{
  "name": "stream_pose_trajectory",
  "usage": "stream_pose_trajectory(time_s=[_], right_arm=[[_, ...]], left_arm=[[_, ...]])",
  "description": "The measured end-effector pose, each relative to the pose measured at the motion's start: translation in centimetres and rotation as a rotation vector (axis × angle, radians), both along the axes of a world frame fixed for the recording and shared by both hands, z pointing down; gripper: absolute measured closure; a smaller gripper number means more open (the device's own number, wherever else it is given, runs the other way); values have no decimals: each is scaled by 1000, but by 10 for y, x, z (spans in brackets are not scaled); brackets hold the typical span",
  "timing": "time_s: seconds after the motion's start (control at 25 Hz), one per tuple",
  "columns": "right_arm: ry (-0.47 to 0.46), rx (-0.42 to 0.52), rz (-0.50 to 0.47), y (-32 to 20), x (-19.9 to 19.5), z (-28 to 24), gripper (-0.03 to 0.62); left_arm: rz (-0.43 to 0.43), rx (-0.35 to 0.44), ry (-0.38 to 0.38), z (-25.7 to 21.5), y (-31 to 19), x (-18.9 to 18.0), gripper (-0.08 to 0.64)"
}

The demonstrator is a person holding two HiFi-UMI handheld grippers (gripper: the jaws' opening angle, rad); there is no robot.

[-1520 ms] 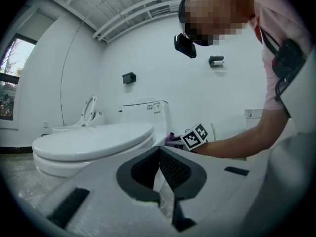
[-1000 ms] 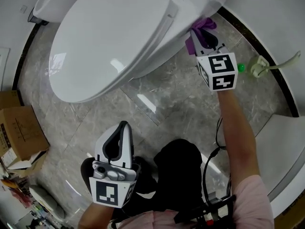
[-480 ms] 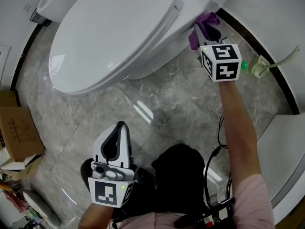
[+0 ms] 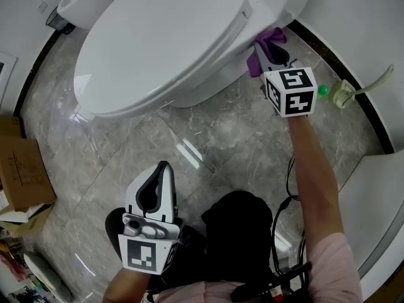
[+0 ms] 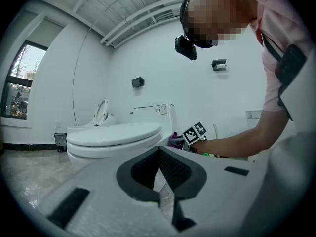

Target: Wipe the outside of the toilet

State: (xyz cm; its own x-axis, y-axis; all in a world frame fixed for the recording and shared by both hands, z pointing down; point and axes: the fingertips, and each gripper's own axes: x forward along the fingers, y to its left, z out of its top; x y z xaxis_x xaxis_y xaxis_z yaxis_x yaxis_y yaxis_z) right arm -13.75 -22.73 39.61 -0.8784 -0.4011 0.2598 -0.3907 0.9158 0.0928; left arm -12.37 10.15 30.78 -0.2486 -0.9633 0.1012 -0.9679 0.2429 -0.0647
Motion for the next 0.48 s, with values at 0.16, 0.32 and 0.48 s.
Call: stream_pose_trajectory(time_s=[0.16, 0.32, 0.48], right_arm=[[-2, 0, -39, 22, -6, -1, 537], [0, 0, -76, 44, -11, -1, 537], [2, 5, -112, 66, -15, 0, 537]], left_arm=[[-3, 5, -9, 0, 8, -3, 552], [0, 9, -12, -2, 14, 1, 552], [5, 34, -22, -7, 21, 1, 552]])
